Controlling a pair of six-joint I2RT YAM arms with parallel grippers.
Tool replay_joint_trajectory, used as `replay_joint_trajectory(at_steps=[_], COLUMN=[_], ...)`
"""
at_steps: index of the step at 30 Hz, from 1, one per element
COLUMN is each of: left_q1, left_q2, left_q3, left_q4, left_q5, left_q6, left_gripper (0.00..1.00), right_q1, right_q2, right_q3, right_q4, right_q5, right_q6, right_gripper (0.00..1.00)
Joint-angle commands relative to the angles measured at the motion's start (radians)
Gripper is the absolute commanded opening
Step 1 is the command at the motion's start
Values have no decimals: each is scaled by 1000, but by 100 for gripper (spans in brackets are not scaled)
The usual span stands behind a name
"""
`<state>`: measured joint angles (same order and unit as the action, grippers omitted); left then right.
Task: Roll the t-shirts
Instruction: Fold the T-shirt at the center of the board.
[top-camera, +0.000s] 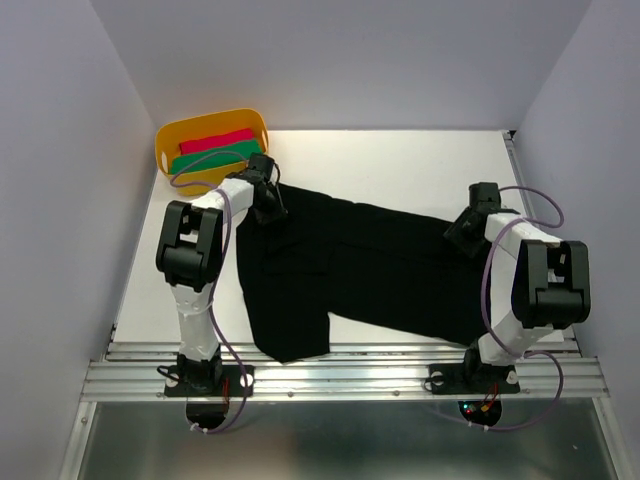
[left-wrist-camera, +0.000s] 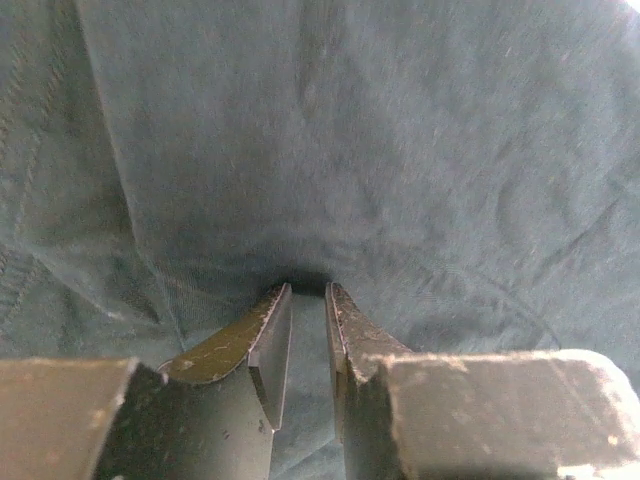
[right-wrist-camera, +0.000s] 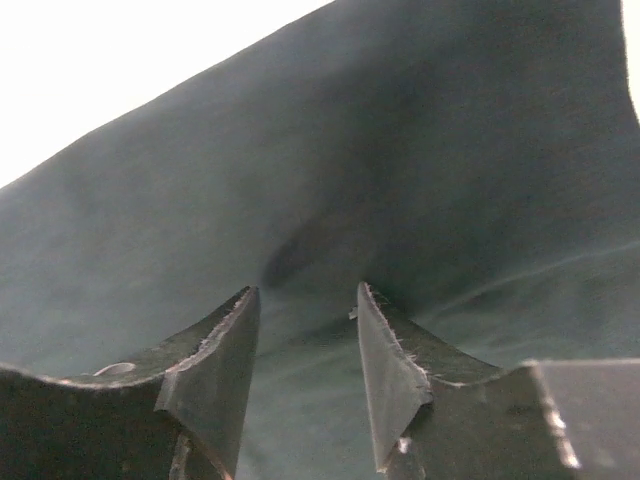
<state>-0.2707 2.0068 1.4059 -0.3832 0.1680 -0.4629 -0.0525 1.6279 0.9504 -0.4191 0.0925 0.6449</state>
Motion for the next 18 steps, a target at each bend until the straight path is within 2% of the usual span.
replay_joint_trajectory(at_steps=[1, 11, 18], left_q1=[-1, -1, -1], left_q2=[56, 202, 317], left_q3=[89, 225, 448], left_q4=[-3, -19, -95], left_q5=[-65, -91, -120], left_q6=[29, 13, 9], left_gripper=[32, 32, 32], right_q1=[-62, -132, -132], right_q2=[30, 199, 351], right_q3=[-9, 56, 269], right_q4=[65, 109, 80], right_q5=[41, 85, 24], right_q6=[-27, -27, -57], right_gripper=[51, 52, 52])
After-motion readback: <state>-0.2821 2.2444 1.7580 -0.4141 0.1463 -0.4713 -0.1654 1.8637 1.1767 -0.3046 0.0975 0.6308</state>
